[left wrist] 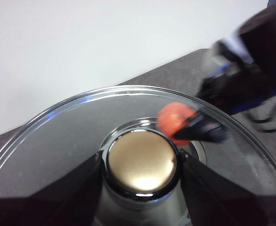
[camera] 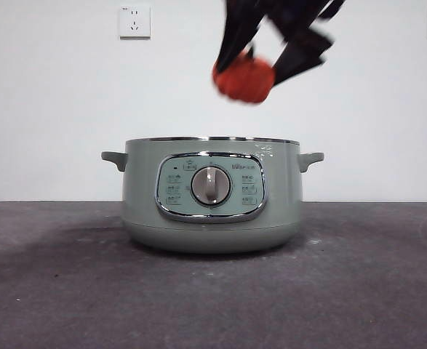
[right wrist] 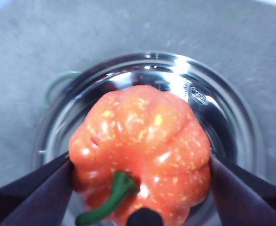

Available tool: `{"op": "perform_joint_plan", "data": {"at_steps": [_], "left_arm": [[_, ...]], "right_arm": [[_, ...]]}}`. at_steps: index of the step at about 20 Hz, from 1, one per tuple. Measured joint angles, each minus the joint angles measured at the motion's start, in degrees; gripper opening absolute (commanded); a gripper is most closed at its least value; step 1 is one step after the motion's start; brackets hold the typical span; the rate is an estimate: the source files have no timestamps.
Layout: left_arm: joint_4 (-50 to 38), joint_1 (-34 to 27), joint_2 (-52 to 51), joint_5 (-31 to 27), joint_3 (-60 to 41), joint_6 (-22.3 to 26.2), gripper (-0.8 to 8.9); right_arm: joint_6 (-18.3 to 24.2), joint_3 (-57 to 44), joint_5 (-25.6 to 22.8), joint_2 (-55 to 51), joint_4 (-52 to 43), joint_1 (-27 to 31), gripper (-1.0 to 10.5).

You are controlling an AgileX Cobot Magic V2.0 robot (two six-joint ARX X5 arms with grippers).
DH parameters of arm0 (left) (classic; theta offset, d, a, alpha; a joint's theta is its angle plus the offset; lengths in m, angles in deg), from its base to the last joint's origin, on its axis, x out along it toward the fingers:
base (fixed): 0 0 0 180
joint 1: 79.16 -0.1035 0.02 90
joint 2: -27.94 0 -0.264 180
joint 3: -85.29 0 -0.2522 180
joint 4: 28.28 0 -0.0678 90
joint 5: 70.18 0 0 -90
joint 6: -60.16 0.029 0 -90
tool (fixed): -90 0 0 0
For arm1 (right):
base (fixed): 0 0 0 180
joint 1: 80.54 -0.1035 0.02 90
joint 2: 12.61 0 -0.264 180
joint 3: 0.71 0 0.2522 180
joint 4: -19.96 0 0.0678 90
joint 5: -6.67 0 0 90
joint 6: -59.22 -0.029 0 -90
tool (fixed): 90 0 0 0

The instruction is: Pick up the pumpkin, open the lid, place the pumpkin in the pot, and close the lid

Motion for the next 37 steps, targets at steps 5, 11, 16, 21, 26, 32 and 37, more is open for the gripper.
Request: {"op": "perform_joint_plan", "data": {"at_steps": [5,11,16,21,26,32,37], "left_arm": [[2.8,0.0,-2.4,0.0,0.0,0.0,-0.09],[4.4,0.0,-2.9,0.0,0.0,0.0,-0.08],[4.7,0.0,-2.9,0.1,0.0,0.0,-0.08],[4.9,0.0,-2.9,0.2,0.0,0.0,-0.08],[4.9,0.0,-2.9,0.2,0.0,0.0,-0.08],[-1.3,0.0,3.3,3.9,0.0,0.0,-0.09],[-8.4,0.0,14.0,5.9,0.0,1.0,-0.09]], "right_arm": [[2.4,5.6,-0.2,12.0,-3.6,-1.9,-0.1],[3.6,5.6,-1.7,18.2,-4.0,-2.5,-0.1],[5.4,5.6,-3.3,19.6,-0.9,-3.2,-0.1],[5.8,5.8,-3.3,19.7,0.5,-3.3,6.0],[5.3,7.9,-3.5,19.6,1.5,-3.3,6.0],[1.8,8.4,-10.7,0.9,11.3,-2.3,6.0],[-0.4,8.5,-10.5,-19.3,22.6,-1.6,6.0]]}}
